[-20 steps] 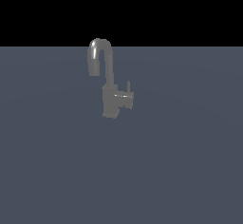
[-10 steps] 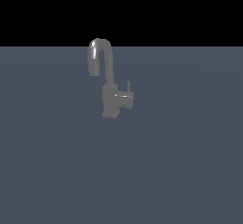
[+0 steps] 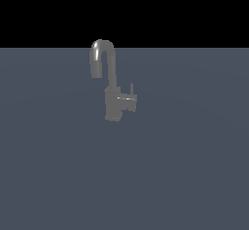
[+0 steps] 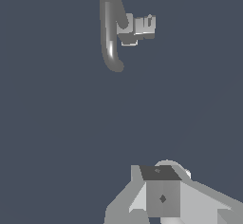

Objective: Turn on the faucet by rotating a designated handle.

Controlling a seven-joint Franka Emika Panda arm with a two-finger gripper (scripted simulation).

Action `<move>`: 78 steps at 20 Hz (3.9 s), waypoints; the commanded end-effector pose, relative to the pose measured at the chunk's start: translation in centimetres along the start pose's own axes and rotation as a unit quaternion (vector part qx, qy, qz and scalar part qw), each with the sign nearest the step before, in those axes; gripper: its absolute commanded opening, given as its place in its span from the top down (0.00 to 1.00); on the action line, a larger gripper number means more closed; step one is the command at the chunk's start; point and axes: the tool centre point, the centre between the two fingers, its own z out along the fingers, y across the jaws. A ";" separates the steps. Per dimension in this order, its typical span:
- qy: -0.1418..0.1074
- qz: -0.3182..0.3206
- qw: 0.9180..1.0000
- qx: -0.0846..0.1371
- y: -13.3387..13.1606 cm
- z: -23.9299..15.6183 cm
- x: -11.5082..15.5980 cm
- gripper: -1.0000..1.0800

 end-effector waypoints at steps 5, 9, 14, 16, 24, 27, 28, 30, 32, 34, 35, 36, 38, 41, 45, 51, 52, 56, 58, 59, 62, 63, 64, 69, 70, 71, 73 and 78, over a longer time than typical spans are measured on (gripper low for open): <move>-0.043 0.056 0.996 0.053 -0.2 0.8 4.2 1.00; -0.070 0.092 0.990 0.087 -0.2 1.6 6.9 1.00; -0.105 0.137 0.976 0.130 0.1 2.7 10.2 1.00; -0.119 0.155 0.970 0.147 0.3 3.2 11.6 1.00; -0.177 0.229 0.932 0.220 1.3 5.9 16.8 1.00; -0.199 0.257 0.913 0.248 1.8 7.2 18.8 1.00; -0.207 0.267 0.905 0.258 2.0 7.7 19.4 1.00; -0.222 0.286 0.890 0.277 2.3 8.7 20.7 1.00; -0.237 0.306 0.873 0.296 2.7 9.7 22.0 1.00; -0.252 0.325 0.855 0.315 3.1 10.9 23.2 1.00; -0.260 0.335 0.846 0.325 3.3 11.5 23.8 1.00; -0.268 0.344 0.836 0.334 3.6 12.1 24.3 1.00; -0.283 0.363 0.815 0.353 4.0 13.4 25.4 1.00; -0.305 0.391 0.781 0.380 4.5 15.5 27.0 1.00; -0.333 0.427 0.731 0.416 5.2 18.5 28.8 1.00; -0.366 0.470 0.661 0.457 5.9 22.7 30.7 1.00; -0.370 0.475 0.651 0.462 5.9 23.3 30.9 1.00; -0.383 0.492 0.618 0.478 6.0 25.2 31.6 1.00; -0.388 0.498 0.606 0.484 6.0 25.9 31.8 1.00; -0.390 0.500 0.601 0.486 6.0 26.2 31.8 1.00; -0.394 0.505 0.590 0.491 6.0 26.9 32.0 1.00; -0.395 0.506 0.588 0.492 6.0 27.0 32.0 1.00; -0.395 0.506 0.587 0.493 6.0 27.1 32.1 1.00; -0.394 0.504 0.591 0.491 5.9 26.8 32.0 1.00; -0.394 0.504 0.591 0.491 5.9 26.8 32.0 1.00; -0.394 0.504 0.591 0.491 5.9 26.8 32.0 1.00; -0.394 0.504 0.591 0.491 5.9 26.8 32.0 1.00; -0.394 0.504 0.591 0.491 5.9 26.8 30.9 1.00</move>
